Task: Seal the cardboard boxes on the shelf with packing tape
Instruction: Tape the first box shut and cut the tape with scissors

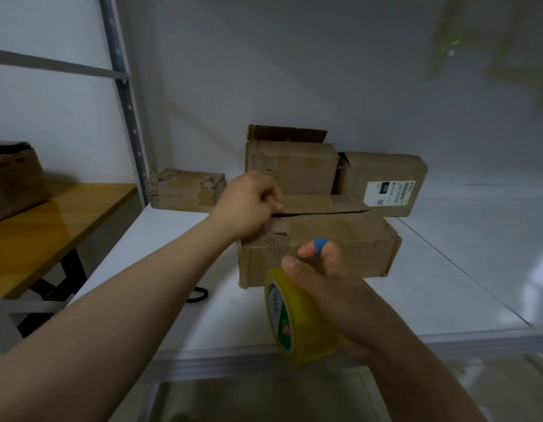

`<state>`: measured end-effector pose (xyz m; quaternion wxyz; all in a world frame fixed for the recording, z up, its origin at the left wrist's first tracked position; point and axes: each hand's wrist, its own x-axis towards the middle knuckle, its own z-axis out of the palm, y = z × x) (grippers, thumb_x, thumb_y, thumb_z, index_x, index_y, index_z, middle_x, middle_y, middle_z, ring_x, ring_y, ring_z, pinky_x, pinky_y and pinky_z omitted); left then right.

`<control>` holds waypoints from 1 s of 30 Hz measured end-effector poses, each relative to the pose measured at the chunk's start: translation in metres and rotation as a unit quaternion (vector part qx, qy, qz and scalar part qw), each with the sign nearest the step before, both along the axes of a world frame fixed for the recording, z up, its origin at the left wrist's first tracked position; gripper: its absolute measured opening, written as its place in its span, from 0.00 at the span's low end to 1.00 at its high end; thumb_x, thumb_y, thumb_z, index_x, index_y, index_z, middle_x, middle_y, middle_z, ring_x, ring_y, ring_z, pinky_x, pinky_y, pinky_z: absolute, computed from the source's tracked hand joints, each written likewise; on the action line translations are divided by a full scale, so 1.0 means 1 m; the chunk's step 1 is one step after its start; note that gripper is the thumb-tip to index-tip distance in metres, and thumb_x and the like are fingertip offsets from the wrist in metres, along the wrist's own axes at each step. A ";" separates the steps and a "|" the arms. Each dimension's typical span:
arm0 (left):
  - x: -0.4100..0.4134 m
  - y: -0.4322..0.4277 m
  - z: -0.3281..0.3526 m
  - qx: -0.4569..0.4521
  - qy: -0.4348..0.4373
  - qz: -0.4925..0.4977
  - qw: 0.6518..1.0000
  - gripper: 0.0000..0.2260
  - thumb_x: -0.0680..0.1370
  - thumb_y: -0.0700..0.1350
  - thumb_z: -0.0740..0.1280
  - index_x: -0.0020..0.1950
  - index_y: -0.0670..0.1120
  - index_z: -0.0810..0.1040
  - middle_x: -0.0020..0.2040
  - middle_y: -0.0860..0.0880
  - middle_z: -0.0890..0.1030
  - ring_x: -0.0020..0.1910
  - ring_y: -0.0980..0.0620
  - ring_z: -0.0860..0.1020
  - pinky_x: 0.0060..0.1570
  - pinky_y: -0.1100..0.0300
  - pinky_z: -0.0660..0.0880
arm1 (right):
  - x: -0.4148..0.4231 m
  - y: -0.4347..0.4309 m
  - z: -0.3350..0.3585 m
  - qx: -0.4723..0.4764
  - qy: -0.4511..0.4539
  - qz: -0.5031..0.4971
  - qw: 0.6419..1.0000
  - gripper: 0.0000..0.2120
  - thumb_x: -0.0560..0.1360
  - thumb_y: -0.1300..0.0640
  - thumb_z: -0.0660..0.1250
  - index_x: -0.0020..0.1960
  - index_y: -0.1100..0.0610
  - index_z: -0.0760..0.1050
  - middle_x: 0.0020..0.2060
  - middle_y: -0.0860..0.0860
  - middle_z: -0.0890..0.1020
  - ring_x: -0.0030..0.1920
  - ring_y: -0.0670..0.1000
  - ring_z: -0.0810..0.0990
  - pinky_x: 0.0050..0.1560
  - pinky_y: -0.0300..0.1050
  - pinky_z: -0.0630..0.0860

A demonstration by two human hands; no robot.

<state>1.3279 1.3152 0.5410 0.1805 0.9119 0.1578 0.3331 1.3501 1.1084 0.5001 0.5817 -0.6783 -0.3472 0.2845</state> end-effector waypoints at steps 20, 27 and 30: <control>-0.030 0.013 -0.023 -0.035 0.210 -0.117 0.970 0.22 0.86 0.55 0.55 0.78 0.51 0.67 0.78 0.52 0.66 0.79 0.52 0.60 0.78 0.53 0.55 | 0.007 0.003 0.009 -0.111 -0.179 0.030 0.977 0.24 0.76 0.29 0.58 0.62 0.45 0.69 0.54 0.46 0.78 0.53 0.47 0.79 0.57 0.54 0.78; -0.033 0.018 -0.034 -0.014 0.269 -0.138 0.953 0.28 0.85 0.59 0.52 0.83 0.51 0.52 0.83 0.54 0.51 0.81 0.55 0.42 0.77 0.58 0.40 | 0.027 0.017 0.025 -0.052 -0.195 -0.012 0.979 0.19 0.82 0.42 0.60 0.46 0.55 0.81 0.29 0.48 0.80 0.31 0.44 0.78 0.37 0.45 0.76; -0.034 0.021 -0.036 0.033 0.290 -0.144 0.945 0.33 0.82 0.65 0.53 0.83 0.52 0.50 0.83 0.53 0.50 0.81 0.54 0.42 0.79 0.53 0.43 | 0.053 0.032 0.016 -0.053 -0.302 -0.061 0.950 0.10 0.82 0.46 0.64 0.50 0.49 0.81 0.35 0.45 0.81 0.34 0.40 0.77 0.39 0.40 0.73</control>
